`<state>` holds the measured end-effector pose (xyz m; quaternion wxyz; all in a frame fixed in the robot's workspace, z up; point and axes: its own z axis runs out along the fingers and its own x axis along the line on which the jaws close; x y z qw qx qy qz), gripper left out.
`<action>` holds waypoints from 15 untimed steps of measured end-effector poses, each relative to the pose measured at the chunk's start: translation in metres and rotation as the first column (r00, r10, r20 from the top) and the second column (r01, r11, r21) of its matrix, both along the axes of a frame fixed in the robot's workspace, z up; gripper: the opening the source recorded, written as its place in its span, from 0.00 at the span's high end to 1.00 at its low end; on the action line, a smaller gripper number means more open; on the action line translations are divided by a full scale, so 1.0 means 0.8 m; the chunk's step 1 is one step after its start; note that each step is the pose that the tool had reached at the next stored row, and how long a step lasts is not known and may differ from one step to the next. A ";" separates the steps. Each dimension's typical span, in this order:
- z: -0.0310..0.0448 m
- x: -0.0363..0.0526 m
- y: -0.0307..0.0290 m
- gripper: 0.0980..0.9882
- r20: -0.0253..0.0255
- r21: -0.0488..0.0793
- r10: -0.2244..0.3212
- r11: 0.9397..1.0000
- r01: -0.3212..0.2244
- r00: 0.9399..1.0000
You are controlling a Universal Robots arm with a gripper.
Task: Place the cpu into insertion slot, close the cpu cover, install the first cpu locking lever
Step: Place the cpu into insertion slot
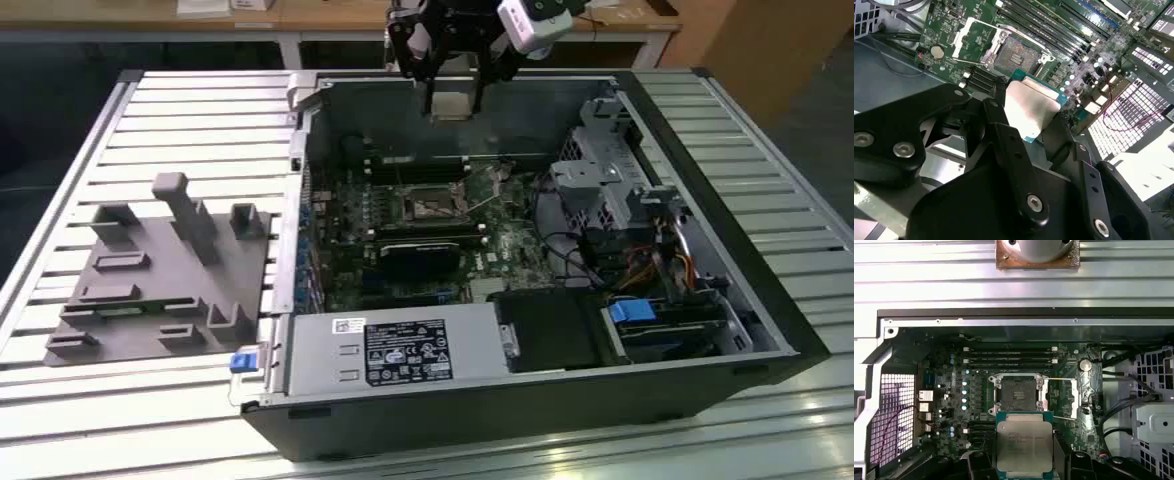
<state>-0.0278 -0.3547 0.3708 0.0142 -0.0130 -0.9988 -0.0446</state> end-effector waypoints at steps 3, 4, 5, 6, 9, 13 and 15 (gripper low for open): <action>0.0000 0.000 0.0000 0.51 -0.001 0.000 0.000 1.000 0.000 1.000; 0.0000 0.000 0.0000 0.51 -0.001 0.000 0.000 1.000 0.000 1.000; 0.0000 0.000 0.0000 0.51 -0.001 0.000 0.000 1.000 0.000 1.000; -0.0003 0.000 0.0000 0.51 -0.001 0.000 0.000 1.000 0.000 1.000; -0.0015 0.000 0.0000 0.51 -0.001 0.000 0.000 1.000 0.000 1.000; -0.0044 0.000 0.0000 0.51 -0.001 -0.002 0.000 1.000 0.000 1.000; -0.0057 0.000 0.0000 0.51 -0.001 -0.002 0.000 1.000 0.000 1.000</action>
